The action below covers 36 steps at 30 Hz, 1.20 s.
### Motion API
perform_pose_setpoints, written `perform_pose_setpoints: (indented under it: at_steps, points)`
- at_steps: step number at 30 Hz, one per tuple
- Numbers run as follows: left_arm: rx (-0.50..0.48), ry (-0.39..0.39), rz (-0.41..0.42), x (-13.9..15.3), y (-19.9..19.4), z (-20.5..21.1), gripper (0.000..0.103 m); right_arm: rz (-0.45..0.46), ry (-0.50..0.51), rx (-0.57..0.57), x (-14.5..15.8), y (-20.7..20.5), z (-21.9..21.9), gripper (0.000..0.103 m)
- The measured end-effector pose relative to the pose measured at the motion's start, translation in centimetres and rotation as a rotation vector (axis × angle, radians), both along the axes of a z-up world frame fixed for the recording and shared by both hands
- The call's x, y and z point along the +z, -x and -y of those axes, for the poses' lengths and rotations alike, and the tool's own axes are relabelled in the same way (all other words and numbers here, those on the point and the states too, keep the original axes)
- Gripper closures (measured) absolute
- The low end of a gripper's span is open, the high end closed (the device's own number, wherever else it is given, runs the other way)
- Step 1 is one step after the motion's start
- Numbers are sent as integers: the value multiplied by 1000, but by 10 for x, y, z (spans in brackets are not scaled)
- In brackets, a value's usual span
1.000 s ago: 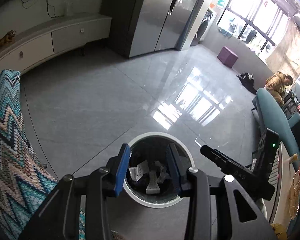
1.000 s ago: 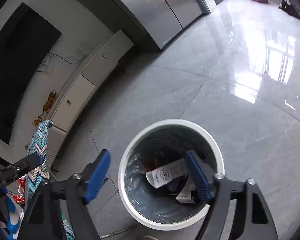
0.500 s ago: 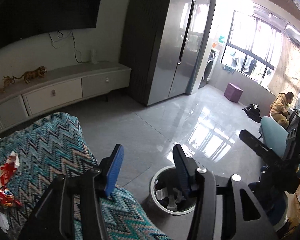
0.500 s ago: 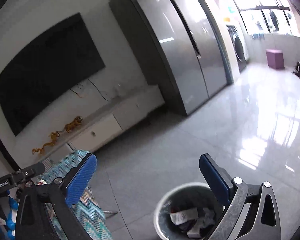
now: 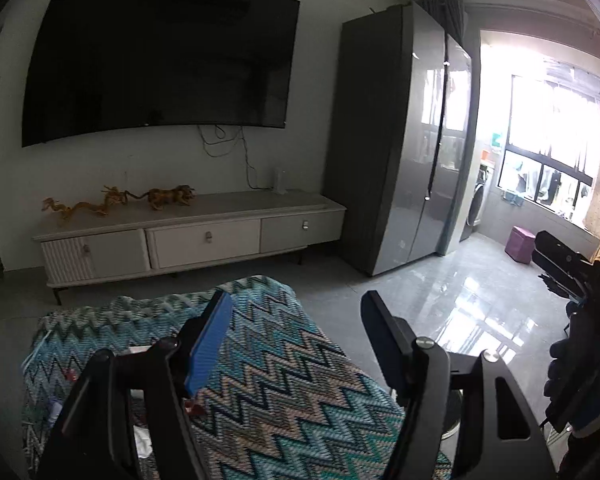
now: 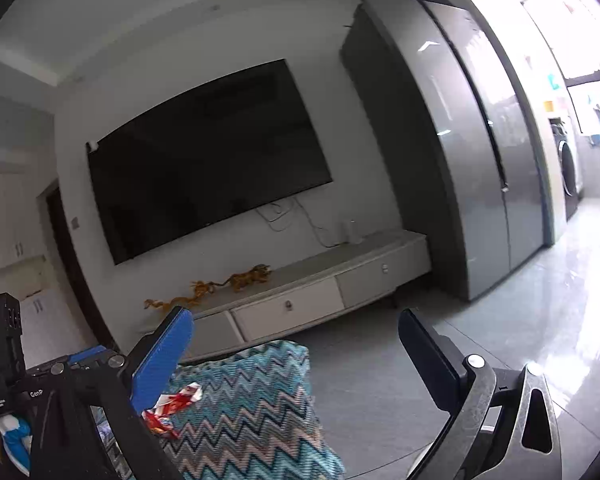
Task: Collect trash
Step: 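Move both tools back toward the blanket with the remaining trash, then grasp the white tissue with the left tool while the right tool grasps the red snack wrapper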
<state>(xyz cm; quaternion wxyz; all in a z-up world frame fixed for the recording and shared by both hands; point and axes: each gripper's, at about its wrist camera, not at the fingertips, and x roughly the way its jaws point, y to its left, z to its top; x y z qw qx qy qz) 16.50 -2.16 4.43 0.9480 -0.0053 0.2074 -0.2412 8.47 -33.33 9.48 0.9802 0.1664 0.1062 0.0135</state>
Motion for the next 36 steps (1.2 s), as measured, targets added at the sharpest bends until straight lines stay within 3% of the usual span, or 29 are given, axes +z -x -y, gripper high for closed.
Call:
perform_pose_setpoints:
  at_steps: [8,17,25,36]
  points:
    - [185,3,20,-3,-1,-114,37,-8,45,145,9,-31,-78,0]
    - [312,22,-45,-34,-10,-193,37,-97,96,275,-9,-83,-156,0]
    - [252,2,-195,-105,-32,-197,37,-256,129,403,-58,-130,-220,0]
    - [117,-89,-380,-197,-66,-163,38,-541,140,582,-162,-195,-297,0]
